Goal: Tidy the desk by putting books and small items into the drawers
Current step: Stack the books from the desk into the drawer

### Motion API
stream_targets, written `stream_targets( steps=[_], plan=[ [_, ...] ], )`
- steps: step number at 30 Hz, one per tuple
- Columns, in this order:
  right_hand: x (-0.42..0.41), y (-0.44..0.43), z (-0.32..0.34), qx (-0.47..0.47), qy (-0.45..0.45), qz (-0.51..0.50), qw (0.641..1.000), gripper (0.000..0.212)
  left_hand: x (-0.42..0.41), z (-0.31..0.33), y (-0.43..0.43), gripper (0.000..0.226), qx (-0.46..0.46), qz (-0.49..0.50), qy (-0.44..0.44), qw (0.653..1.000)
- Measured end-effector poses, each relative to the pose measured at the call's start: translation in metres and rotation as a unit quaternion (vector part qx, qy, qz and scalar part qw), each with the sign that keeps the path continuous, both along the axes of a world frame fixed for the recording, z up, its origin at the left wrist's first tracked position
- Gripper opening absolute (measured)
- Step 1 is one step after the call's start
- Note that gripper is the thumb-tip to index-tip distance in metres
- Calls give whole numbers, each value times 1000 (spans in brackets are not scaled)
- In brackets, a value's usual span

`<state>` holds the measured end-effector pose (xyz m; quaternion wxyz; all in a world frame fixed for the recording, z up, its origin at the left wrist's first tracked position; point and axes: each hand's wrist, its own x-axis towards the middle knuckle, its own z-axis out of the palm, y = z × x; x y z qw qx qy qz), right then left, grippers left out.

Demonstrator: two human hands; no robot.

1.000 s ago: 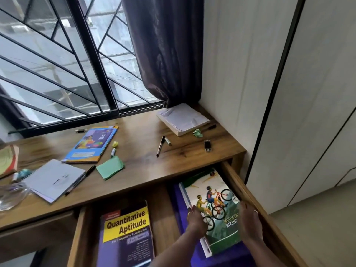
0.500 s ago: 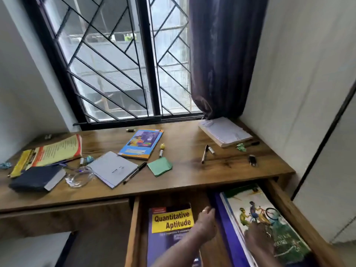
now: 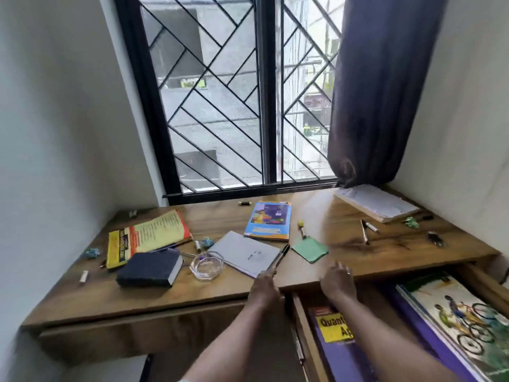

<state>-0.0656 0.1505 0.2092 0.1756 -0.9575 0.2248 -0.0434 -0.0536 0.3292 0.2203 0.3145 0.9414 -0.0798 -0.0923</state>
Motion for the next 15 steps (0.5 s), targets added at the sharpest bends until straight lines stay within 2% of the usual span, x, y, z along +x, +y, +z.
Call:
stream_targets(
  steps=[5,9,15],
  plan=[
    [27,61,22,-19,-31,12,999,40,35,23,46,51,-15,28,-31,999],
    [65,72,27,27,-30,-12,999,34,71,32,50,43,-22,24,-14,999],
    [149,75,17,110,-3,-45,993,27,153,31,56,44,-19,45,30,998]
  ],
)
